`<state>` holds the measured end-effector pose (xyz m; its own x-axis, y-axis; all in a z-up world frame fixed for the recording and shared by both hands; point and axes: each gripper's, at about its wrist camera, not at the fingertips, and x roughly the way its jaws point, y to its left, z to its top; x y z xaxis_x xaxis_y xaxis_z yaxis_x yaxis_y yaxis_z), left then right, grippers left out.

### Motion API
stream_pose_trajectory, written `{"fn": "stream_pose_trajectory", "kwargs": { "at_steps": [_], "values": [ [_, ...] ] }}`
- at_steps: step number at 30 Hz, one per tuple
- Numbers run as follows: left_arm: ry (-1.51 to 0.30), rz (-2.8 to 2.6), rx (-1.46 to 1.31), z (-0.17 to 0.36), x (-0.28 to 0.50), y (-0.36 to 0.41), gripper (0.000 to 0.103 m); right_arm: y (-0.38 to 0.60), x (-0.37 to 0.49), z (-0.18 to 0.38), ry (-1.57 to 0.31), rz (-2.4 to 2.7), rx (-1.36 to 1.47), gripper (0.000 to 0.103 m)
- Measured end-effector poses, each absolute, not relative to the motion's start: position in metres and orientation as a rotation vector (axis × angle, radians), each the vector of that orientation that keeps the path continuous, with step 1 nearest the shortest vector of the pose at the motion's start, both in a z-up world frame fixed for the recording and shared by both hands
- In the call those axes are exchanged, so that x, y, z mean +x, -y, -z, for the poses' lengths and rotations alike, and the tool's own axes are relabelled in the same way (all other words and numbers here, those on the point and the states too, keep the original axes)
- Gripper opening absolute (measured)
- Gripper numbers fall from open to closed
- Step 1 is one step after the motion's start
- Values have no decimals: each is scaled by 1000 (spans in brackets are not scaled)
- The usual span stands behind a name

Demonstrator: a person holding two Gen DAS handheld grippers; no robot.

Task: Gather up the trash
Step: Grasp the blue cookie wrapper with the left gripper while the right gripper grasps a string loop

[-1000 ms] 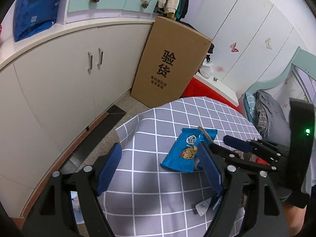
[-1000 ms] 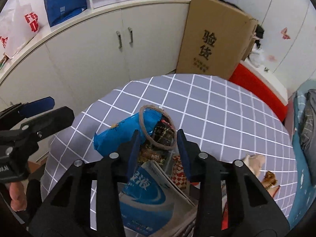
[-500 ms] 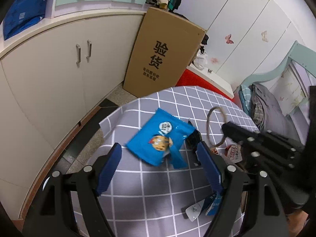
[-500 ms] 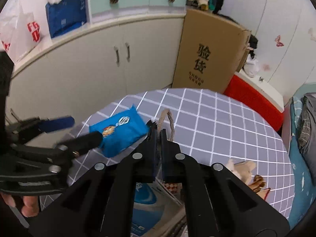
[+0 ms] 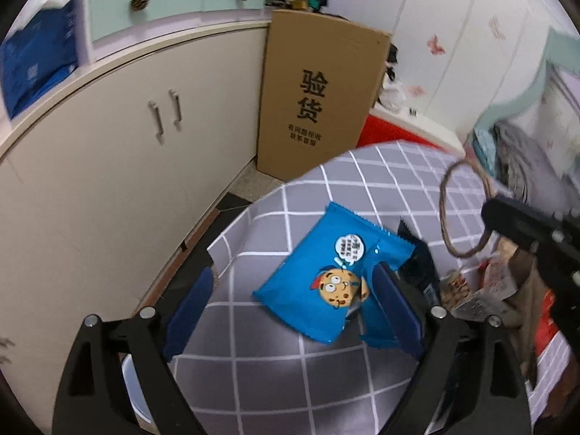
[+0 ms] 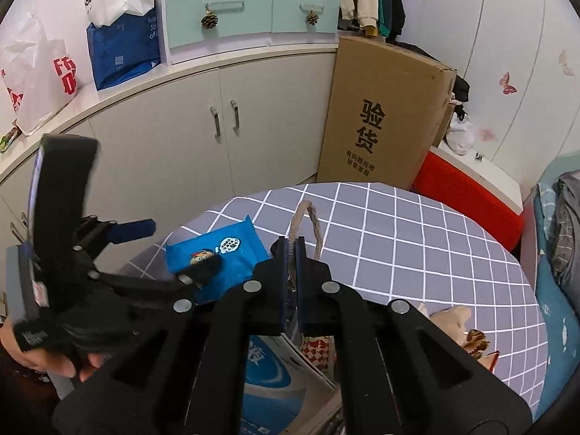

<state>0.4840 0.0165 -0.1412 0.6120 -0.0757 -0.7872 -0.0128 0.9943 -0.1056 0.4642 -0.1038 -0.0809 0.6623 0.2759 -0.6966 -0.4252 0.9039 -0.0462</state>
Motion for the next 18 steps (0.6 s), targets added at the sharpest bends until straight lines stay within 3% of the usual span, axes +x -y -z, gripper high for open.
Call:
{"fn": "stream_pose_trajectory", "kwargs": {
  "at_steps": [4, 5, 6, 9, 12, 14, 18],
  "values": [
    [-932, 24, -30, 149, 486, -6, 87, 100, 465, 85, -750, -403, -215, 4],
    [-930, 20, -17, 149, 485, -6, 81, 100, 464, 85, -748, -402, -216, 4],
    [-919, 8, 5, 148, 483, -5, 64, 99, 464, 84, -742, -399, -218, 4],
    [-916, 25, -10, 144, 479, -10, 37, 96, 461, 81, -718, -388, -230, 4],
    [-904, 46, -97, 139, 474, -25, 25, 91, 454, 73, -673, -370, -257, 4],
    [-882, 46, -132, 132, 467, -35, 2, 87, 450, 67, -650, -369, -264, 4],
    [-838, 56, -183, 117, 449, -52, 1, 70, 436, 50, -624, -395, -268, 4]
  ]
}}
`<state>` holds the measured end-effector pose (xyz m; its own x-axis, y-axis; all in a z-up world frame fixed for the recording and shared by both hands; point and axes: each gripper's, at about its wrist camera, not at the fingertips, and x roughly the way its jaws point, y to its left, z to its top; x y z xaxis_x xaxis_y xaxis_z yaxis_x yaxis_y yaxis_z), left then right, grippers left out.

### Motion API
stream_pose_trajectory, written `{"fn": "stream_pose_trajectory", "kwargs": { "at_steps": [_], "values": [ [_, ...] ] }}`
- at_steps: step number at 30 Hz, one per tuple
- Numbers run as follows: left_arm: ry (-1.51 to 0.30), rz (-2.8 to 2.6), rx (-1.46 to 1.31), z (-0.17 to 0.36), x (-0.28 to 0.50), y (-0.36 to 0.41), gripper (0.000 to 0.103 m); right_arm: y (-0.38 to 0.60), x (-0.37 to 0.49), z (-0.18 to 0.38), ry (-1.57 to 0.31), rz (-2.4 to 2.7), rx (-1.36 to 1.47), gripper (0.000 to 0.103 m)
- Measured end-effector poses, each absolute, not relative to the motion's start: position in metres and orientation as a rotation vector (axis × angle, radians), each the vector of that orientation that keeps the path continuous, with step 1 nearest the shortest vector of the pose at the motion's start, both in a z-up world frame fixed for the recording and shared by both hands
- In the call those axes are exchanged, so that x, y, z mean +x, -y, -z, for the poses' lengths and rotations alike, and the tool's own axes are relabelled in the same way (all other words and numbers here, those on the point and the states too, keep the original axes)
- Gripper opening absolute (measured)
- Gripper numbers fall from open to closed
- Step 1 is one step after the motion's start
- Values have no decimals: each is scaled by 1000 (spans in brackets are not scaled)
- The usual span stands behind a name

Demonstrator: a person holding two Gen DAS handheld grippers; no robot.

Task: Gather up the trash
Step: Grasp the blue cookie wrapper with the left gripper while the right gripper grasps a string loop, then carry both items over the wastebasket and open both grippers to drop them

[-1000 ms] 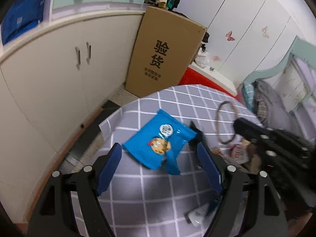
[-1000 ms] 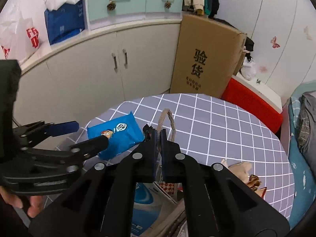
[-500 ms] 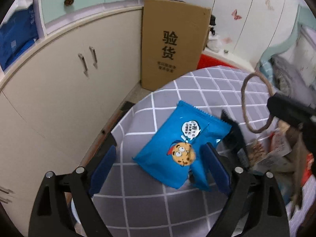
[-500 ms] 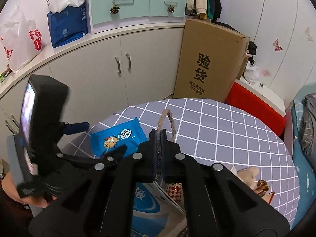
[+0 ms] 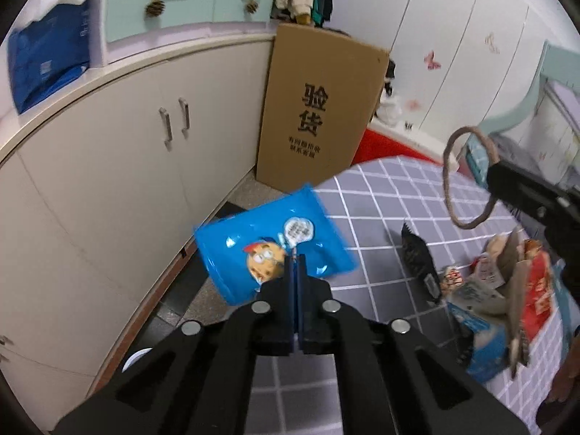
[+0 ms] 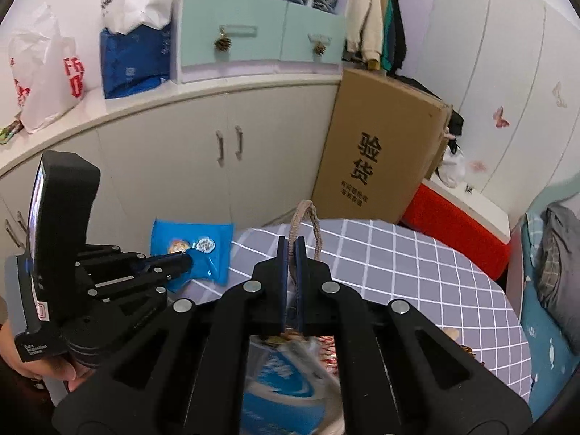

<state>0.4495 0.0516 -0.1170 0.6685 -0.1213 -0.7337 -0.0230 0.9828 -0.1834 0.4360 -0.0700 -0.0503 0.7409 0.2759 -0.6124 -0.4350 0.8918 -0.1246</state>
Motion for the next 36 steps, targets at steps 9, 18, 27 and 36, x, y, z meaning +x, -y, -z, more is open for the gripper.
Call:
{"fn": "stream_pose_trajectory", "kwargs": {
  "at_steps": [9, 18, 27, 36],
  "values": [
    [-796, 52, -289, 101, 385, -116, 1, 6, 387, 48, -647, -538, -250, 4],
    [-849, -39, -400, 146, 310, -214, 1, -87, 342, 90, -744, -722, -198, 4],
    [-1016, -153, -548, 251, 279, -300, 1, -175, 314, 171, -883, -807, -242, 4],
    [-1179, -174, -670, 355, 295, -320, 2, -204, 326, 282, -1089, -746, -245, 4]
  ]
}}
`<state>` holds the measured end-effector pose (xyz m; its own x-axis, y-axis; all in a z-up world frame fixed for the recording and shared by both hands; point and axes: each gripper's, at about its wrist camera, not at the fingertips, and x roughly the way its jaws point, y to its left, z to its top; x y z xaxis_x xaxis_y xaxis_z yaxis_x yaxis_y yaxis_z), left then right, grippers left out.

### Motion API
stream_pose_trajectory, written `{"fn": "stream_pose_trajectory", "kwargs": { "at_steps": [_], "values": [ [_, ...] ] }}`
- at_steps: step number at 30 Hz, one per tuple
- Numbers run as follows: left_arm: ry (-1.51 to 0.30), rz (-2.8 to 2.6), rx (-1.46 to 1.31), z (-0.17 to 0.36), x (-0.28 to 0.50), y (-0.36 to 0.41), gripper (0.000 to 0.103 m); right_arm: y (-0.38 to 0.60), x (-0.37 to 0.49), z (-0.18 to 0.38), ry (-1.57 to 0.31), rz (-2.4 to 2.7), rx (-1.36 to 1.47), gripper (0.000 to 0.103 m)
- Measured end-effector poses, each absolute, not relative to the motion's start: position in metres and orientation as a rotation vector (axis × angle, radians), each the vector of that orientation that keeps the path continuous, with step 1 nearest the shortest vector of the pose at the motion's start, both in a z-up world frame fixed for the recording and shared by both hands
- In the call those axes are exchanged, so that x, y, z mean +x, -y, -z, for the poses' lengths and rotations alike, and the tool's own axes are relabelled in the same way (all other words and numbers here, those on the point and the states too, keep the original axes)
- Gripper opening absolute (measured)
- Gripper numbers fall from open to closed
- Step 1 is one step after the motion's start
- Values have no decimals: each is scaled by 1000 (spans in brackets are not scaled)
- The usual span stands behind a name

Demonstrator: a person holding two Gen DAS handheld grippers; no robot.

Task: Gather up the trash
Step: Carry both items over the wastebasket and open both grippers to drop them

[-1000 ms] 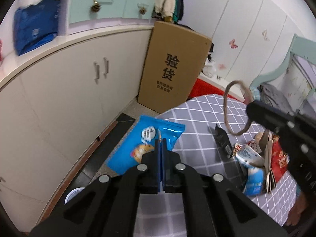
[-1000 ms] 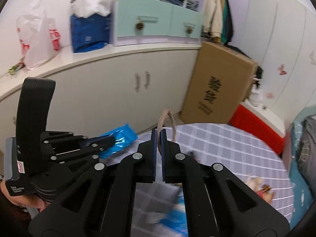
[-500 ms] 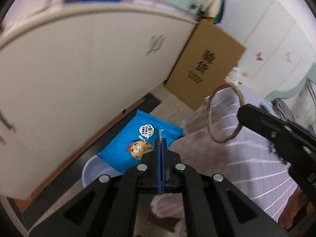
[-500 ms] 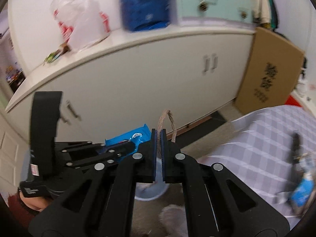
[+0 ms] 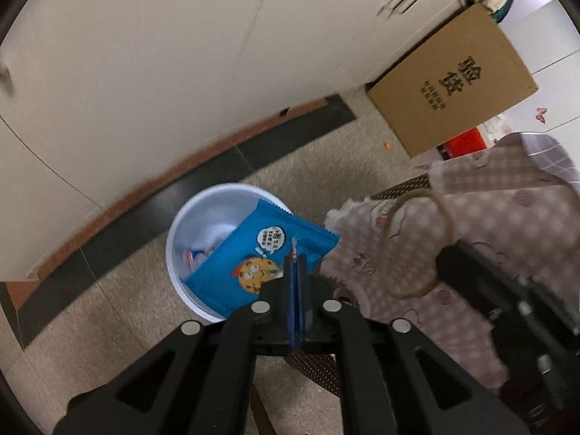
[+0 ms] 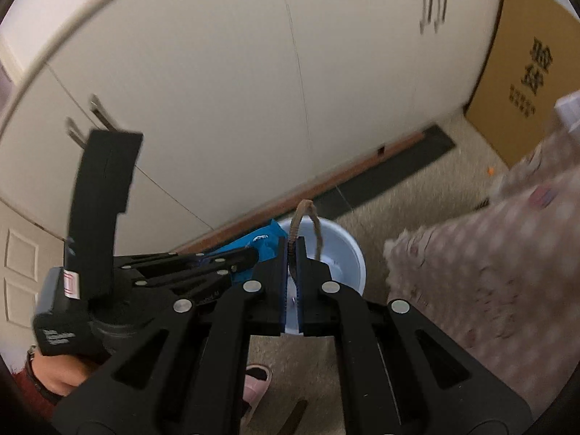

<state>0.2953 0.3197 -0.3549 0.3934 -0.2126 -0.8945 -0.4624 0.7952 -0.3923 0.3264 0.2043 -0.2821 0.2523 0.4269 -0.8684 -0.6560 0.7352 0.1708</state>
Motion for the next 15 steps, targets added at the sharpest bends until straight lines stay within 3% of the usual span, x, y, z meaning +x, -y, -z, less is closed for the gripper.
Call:
{"fn": "stream_pose_trajectory", "kwargs": {
  "at_steps": [4, 5, 8, 9, 12, 15],
  "values": [
    [-1217, -178, -703, 386, 306, -320, 5, -204, 334, 310, -1142, -712, -226, 4],
    [-1223, -185, -717, 393, 307, -320, 10, -204, 336, 316, -1157, -708, -214, 4],
    [-1254, -185, -762, 410, 307, -320, 45, -203, 342, 327, -1194, -700, -197, 4],
    [-1260, -194, -764, 413, 306, -320, 50, -203, 343, 329, -1201, -700, -197, 4],
    [-1284, -224, -747, 419, 302, -320, 61, -200, 344, 334, -1213, -700, -190, 4],
    [-1287, -244, -735, 417, 298, -323, 63, -203, 347, 338, -1222, -700, -181, 4]
  ]
}}
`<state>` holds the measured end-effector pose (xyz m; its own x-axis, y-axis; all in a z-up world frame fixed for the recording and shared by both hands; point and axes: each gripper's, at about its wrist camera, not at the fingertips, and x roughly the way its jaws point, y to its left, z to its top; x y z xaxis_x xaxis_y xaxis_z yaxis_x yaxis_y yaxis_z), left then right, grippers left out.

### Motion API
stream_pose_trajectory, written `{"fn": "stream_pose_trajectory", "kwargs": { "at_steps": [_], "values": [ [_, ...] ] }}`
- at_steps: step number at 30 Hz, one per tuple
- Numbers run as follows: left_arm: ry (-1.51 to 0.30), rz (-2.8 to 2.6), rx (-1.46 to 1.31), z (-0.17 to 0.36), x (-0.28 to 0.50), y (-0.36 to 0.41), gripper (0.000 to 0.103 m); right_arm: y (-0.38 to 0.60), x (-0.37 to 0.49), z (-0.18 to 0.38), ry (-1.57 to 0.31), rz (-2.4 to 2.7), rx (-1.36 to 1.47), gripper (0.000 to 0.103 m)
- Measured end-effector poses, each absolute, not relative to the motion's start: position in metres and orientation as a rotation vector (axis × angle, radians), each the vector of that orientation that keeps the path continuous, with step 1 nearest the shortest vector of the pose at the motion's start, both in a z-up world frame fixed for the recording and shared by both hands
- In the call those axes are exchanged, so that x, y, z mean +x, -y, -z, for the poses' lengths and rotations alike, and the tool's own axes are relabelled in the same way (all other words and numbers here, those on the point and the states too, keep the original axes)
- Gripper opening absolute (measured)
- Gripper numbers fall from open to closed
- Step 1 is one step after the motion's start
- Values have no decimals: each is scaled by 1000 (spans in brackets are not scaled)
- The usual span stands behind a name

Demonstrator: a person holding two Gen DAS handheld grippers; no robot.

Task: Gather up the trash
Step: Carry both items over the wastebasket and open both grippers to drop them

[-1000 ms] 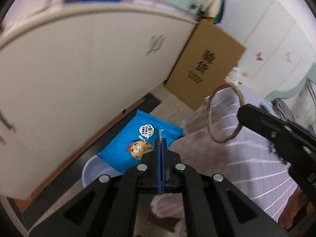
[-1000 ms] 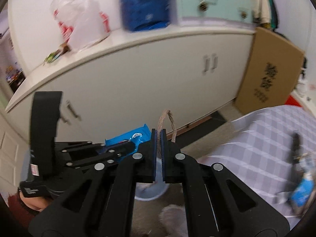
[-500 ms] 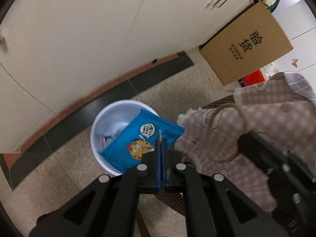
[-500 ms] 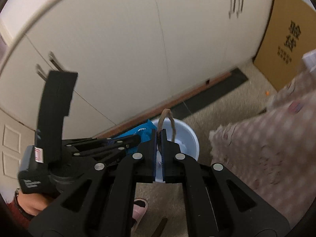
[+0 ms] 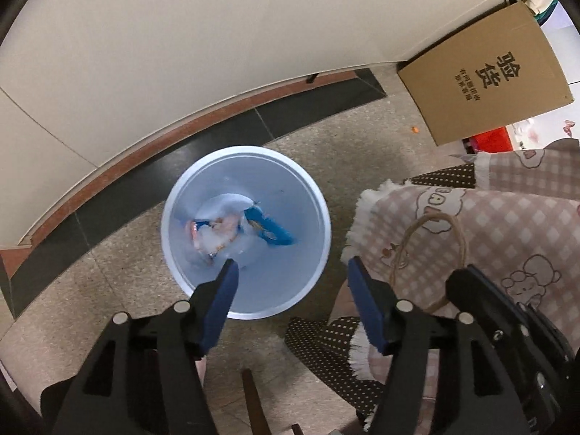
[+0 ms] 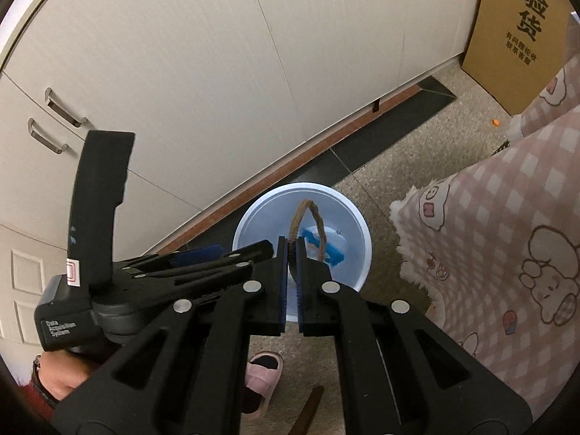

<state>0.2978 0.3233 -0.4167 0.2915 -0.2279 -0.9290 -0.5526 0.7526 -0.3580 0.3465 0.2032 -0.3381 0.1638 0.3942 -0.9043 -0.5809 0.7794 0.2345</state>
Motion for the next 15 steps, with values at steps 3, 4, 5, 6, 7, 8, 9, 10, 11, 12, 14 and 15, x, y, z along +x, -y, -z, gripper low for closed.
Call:
{"fn": "stream_pose_trajectory", "kwargs": {
  "at_steps": [3, 4, 5, 6, 7, 8, 9, 10, 11, 12, 14, 15],
  "values": [
    [-1281, -267, -739, 414, 295, -327, 64, -203, 346, 341, -1232, -707, -178, 4],
    [-1280, -276, -740, 412, 294, -329, 64, -202, 345, 342, -1234, -709, -179, 4],
    [-1279, -282, -742, 410, 293, -332, 65, -204, 343, 342, -1238, -713, -179, 4],
    [-1275, -289, -745, 408, 292, -334, 65, -204, 342, 342, -1240, -715, -178, 4],
    [-1268, -298, -748, 405, 289, -337, 65, -205, 341, 342, -1241, -718, -177, 4],
    [-1264, -307, -751, 403, 286, -339, 65, -206, 340, 342, -1241, -721, -177, 4],
    [-1256, -315, -756, 400, 284, -342, 66, -208, 339, 341, -1241, -725, -177, 4],
    [-1251, -320, -762, 398, 282, -343, 66, -209, 338, 341, -1241, -727, -177, 4],
    [-1245, -325, -767, 396, 280, -345, 66, -210, 337, 340, -1239, -729, -176, 4],
    [-1238, -331, -772, 394, 278, -348, 66, -212, 336, 339, -1238, -731, -174, 4],
    [-1224, -348, -780, 388, 273, -353, 67, -214, 336, 337, -1235, -739, -173, 5],
    [-1216, -353, -787, 384, 271, -356, 67, -215, 335, 335, -1227, -741, -174, 5]
  ]
}}
